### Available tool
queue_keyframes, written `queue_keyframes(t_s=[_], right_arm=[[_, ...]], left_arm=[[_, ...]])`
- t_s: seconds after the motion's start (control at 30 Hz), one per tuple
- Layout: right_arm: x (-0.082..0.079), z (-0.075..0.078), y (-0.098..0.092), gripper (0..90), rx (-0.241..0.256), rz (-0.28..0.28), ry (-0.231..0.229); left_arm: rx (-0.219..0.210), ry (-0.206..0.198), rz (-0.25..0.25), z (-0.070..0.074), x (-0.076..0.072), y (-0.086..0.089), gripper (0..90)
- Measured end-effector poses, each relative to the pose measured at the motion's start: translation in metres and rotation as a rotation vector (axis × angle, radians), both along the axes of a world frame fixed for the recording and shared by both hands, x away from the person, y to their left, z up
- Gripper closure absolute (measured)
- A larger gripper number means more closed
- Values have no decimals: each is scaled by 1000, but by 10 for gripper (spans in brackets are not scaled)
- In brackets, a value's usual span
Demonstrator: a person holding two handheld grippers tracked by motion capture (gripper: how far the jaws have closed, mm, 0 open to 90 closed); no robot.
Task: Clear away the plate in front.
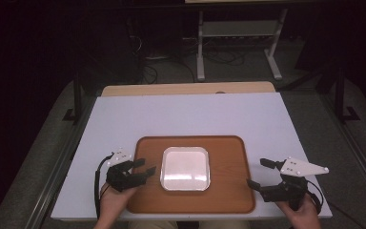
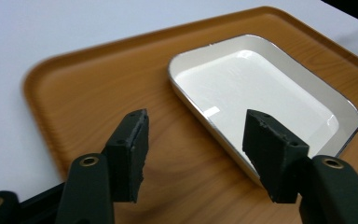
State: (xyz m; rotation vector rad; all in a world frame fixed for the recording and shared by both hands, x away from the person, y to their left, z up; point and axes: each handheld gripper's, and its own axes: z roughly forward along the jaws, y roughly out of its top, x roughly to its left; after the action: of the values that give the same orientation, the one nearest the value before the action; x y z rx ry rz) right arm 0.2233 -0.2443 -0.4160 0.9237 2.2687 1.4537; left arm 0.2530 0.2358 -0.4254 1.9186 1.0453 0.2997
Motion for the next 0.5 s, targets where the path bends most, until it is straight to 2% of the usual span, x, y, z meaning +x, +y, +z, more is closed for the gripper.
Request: queue_keyframes(t_s=[0.07,0.23,0.33,0.43,0.5], right_arm=[[0,0,0,131,-3,-1,0],[0,-1,0,131,-13,-2,4],[0,-1,0,131,-17,-2,3],[1,-2,0,131,-20,-2,2],[1,-2,0,131,-20,-2,6]], left_arm=[[-6,-17,-13,2,-2,5,380],[9,-64,-27,6,-7,16,332],[10,-73,-49,6,-10,22,315],[6,-66,-81,2,-12,29,311],[25,-74,-79,-4,-15,34,307]])
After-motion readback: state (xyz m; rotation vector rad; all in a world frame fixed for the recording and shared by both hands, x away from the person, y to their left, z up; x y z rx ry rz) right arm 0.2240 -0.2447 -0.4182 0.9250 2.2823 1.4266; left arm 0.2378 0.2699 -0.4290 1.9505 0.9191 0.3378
